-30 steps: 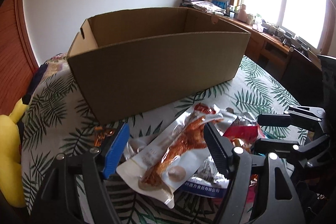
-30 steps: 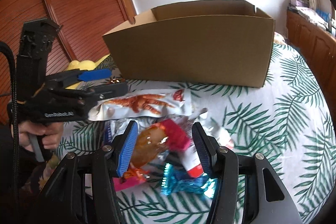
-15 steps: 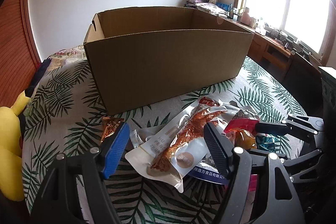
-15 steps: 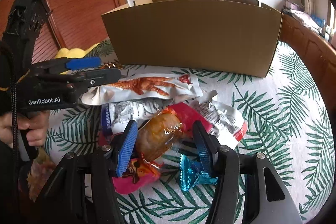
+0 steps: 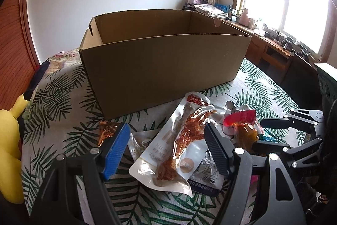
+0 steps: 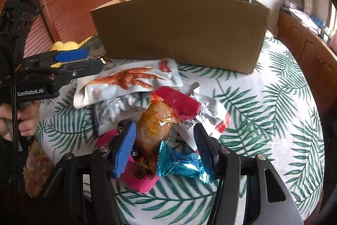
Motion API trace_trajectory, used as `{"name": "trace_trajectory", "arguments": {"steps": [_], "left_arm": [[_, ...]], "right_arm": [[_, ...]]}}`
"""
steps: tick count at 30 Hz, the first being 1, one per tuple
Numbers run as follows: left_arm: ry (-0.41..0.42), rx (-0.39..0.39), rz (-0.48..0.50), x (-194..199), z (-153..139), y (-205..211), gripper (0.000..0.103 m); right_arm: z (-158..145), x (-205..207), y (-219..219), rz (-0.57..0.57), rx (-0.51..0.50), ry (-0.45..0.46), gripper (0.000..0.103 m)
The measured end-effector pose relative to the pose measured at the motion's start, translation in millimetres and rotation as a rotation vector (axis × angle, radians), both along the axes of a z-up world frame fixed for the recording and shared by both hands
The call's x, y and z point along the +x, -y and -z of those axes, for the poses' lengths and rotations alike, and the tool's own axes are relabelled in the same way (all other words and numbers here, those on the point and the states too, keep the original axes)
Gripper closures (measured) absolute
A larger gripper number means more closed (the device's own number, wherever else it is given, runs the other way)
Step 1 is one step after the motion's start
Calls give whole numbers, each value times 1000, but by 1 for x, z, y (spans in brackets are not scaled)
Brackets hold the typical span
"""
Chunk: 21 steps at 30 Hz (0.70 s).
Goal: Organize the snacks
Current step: 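Grasp the pink-wrapped bread with the right tool while the left tool grasps the white chicken-feet pouch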
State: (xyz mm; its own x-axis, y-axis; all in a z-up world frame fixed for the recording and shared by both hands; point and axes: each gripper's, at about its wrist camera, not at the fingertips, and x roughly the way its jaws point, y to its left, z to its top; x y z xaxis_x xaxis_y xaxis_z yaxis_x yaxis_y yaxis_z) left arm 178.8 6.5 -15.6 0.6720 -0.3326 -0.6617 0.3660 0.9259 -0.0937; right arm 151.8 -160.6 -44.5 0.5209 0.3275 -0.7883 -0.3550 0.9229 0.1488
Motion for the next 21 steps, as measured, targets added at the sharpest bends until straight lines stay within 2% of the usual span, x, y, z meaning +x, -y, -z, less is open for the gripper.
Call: {"name": "trace_trajectory", "arguments": {"steps": [8, 16, 18, 21], "left_arm": [[-12, 19, 26, 7, 7, 7, 29], [-77, 24, 111, 26, 14, 17, 29], [-88, 35, 137, 29, 15, 22, 29], [-110, 57, 175, 33, 19, 32, 29]], "right_arm": [[-2, 3, -5, 26, 87, -11, 46], [14, 14, -17, 5, 50, -38, 46], [14, 14, -15, -8, 51, -40, 53], [15, 15, -12, -11, 53, -41, 55]]}}
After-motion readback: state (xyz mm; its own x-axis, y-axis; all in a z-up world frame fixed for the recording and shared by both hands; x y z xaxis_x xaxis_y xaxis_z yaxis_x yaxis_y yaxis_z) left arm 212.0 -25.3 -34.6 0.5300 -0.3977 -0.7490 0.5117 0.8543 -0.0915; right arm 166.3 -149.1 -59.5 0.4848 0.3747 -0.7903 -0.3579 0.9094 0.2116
